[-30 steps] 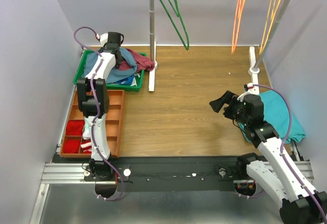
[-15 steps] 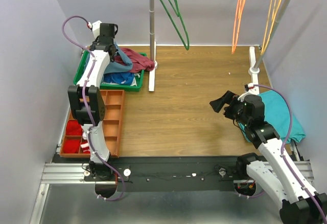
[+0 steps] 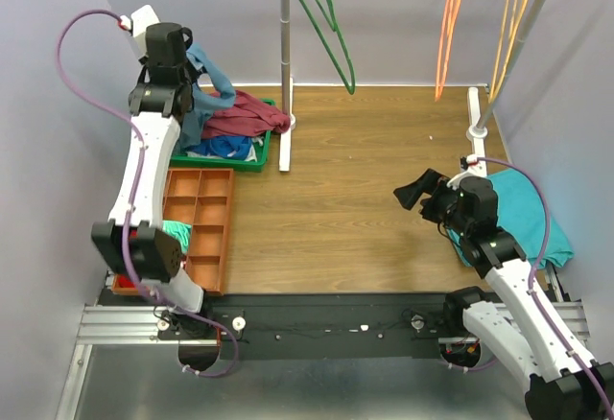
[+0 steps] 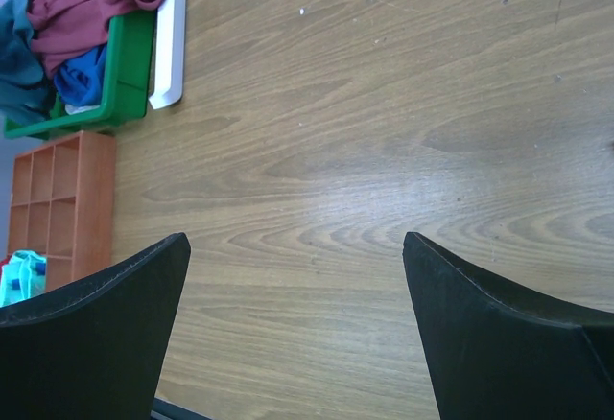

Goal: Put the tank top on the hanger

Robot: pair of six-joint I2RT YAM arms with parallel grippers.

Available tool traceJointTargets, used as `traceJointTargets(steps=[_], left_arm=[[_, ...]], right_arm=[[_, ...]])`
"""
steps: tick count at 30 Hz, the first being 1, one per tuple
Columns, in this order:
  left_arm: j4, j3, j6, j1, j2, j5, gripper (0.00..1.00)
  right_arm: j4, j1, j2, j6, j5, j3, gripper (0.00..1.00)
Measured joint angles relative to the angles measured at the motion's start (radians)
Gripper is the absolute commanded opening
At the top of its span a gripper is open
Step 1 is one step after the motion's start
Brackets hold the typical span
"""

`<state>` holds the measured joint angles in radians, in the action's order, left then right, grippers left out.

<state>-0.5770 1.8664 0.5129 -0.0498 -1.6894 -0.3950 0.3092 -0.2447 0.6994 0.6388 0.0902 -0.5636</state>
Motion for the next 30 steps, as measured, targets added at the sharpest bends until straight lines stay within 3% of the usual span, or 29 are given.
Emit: traceJointTargets(steps=[5, 8, 12, 17, 20, 22, 24, 27, 30], left_arm=[[0.016, -0.111, 0.016, -0.065, 0.228, 0.025, 0.00], [0.035, -0.251, 0.046, -0.164, 0.387, 0.047, 0.00], [0.058, -0.443, 0.100, -0.364, 0.562, 0.083, 0.00], [0.067, -0.589, 0.138, -0.647, 0.628, 0.082, 0.00], [0.114, -0.724, 0.165, -0.767, 0.655, 0.089, 0.11], [0.163, -0.861, 0.190, -0.813, 0.678, 0.094, 0.40], [0.208, -1.029, 0.222, -0.834, 0.682, 0.116, 0.57], [0.215, -1.205, 0.255, -0.838, 0.672, 0.142, 0.67], [0.214, -1.273, 0.259, -0.853, 0.677, 0.148, 0.63]], right_arm=[[0.000, 0.000, 0.019, 0.018, 0.010, -0.034, 1.00], [-0.002, 0.000, 0.027, 0.026, 0.027, -0.067, 1.00], [-0.002, 0.000, 0.028, 0.029, 0.050, -0.103, 1.00], [-0.004, 0.000, 0.031, 0.040, 0.076, -0.134, 1.00], [-0.006, 0.000, 0.026, 0.046, 0.085, -0.128, 1.00], [-0.033, 0.000, 0.011, 0.060, 0.089, -0.092, 0.93], [-0.055, 0.000, -0.002, 0.078, 0.110, -0.034, 0.91], [-0.079, 0.000, 0.001, 0.097, 0.136, 0.050, 0.90], [-0.084, 0.000, 0.017, 0.113, 0.144, 0.126, 0.88]])
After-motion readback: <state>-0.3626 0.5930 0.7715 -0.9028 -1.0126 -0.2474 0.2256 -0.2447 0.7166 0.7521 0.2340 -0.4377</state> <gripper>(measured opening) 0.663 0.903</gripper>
